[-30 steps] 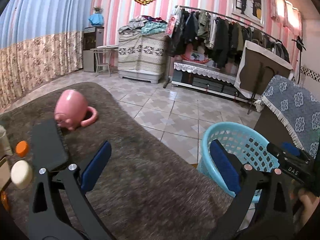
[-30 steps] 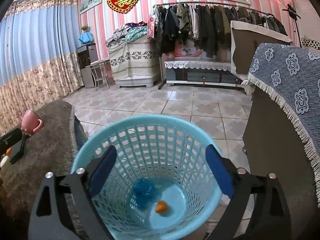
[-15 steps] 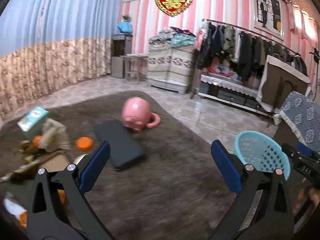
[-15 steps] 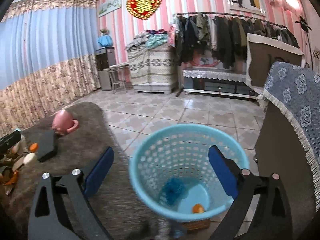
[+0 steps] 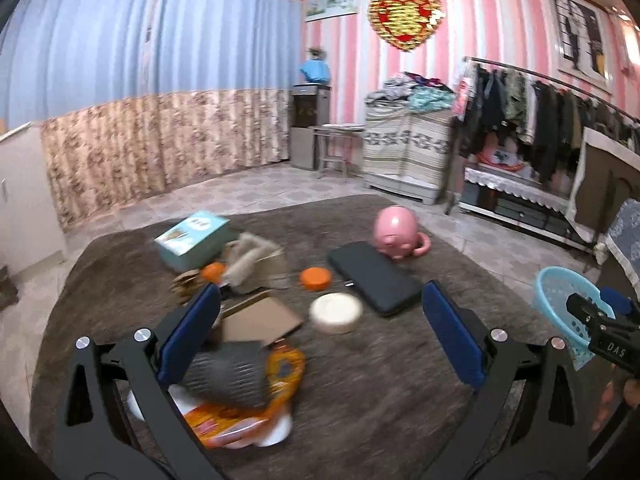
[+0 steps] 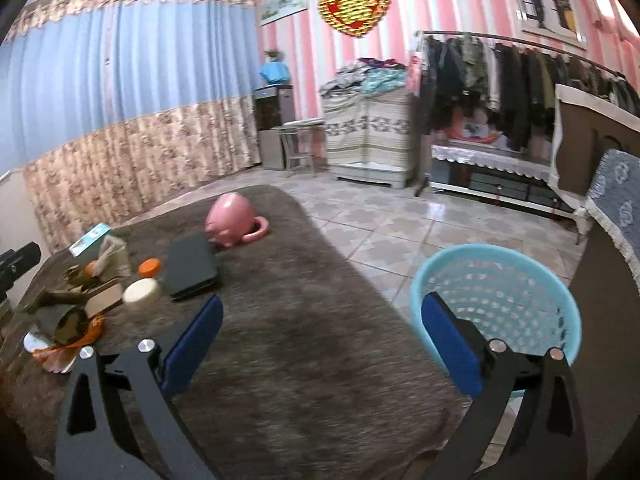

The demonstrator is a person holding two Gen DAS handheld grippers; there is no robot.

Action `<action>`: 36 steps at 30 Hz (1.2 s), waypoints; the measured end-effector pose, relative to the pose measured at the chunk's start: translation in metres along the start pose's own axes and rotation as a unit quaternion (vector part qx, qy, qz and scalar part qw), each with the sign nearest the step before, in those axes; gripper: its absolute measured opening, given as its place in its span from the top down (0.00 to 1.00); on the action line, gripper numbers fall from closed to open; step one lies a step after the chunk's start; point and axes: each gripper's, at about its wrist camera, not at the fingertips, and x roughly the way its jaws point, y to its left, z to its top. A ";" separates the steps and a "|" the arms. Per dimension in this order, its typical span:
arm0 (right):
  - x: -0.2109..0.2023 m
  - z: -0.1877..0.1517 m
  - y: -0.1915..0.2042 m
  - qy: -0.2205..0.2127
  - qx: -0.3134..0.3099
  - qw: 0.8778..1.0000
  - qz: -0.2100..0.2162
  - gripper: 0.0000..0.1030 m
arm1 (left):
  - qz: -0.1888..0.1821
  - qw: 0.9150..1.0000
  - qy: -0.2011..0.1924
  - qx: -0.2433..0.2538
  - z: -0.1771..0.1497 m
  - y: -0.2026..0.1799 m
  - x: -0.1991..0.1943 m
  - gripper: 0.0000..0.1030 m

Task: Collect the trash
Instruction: 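Move both tools back over the trash pile on the rug, then grasp the orange snack wrapper with the left tool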

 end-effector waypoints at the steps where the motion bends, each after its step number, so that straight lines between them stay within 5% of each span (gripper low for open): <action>1: 0.000 -0.001 0.008 0.002 -0.003 1.000 0.007 0.05 | 0.007 1.000 0.000 -0.006 -0.003 0.010 -0.004 0.05; 19: 0.008 -0.024 0.073 0.030 -0.044 0.997 0.058 0.04 | 0.096 0.992 0.050 -0.063 -0.047 0.126 -0.020 0.05; 32: 0.021 -0.039 0.085 0.056 -0.060 0.995 0.062 0.04 | 0.024 0.989 0.130 -0.064 -0.093 0.102 0.028 0.06; 36: 0.024 -0.040 0.087 0.059 -0.063 0.994 0.061 0.04 | 0.025 0.992 0.118 -0.048 -0.092 0.095 0.028 0.13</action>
